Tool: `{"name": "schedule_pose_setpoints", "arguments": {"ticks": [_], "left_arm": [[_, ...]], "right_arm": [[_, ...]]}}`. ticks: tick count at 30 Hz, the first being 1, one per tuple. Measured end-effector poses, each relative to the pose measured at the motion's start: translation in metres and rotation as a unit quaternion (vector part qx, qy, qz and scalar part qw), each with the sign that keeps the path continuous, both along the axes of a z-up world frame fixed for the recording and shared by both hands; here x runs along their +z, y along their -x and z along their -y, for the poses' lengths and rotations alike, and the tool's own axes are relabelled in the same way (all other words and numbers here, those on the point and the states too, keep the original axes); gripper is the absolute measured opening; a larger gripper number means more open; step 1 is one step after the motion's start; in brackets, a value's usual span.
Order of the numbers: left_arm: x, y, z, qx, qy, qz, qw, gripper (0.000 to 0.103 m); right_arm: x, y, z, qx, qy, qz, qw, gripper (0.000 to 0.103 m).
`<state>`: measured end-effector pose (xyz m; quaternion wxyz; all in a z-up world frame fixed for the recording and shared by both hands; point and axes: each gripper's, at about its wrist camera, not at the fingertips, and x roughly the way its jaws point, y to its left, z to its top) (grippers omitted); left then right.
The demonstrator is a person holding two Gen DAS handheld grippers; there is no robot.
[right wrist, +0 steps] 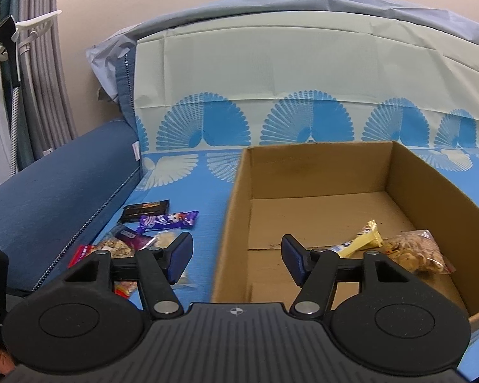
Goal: Organize snacks
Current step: 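Grasp the red packet with the left tool while the right tool grasps the white nougat bar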
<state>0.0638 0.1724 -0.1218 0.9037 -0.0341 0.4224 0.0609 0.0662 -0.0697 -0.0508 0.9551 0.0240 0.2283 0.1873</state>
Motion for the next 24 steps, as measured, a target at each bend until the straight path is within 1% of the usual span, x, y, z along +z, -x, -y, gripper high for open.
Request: {"name": "schedule_pose_setpoints", "arguments": {"ticks": [4,8,9,11,16,21,23,24], "left_arm": [[0.011,0.014,-0.017,0.011,0.028,-0.003,0.9996,0.046],[0.010,0.022,-0.043,0.047,0.082,-0.012,0.9955,0.047],[0.010,0.022,-0.042,0.044,0.083,-0.011,0.9955,0.047],[0.009,0.020,-0.036,0.043,0.068,-0.013,0.9967,0.047],[0.006,0.015,-0.027,0.040,0.051,-0.013,0.9978,0.047],[0.004,0.018,-0.037,0.053,0.072,-0.008,0.9959,0.047],[0.003,0.019,-0.039,0.060,0.079,-0.008,0.9951,0.047],[0.003,0.019,-0.039,0.061,0.079,-0.007,0.9949,0.047]], "right_arm": [[0.004,0.004,-0.011,0.012,0.001,0.003,1.000,0.064],[0.009,0.010,-0.029,0.042,0.008,0.015,0.999,0.064],[0.009,0.012,-0.036,0.053,0.012,0.019,0.998,0.064],[0.009,0.015,-0.048,0.072,0.022,0.023,0.997,0.064],[0.004,0.024,-0.080,0.115,0.054,0.027,0.991,0.064],[-0.001,0.030,-0.106,0.143,0.087,0.030,0.985,0.063],[-0.003,0.024,-0.111,0.144,0.088,0.019,0.985,0.063],[-0.004,0.017,-0.116,0.143,0.092,0.004,0.985,0.063]]}}
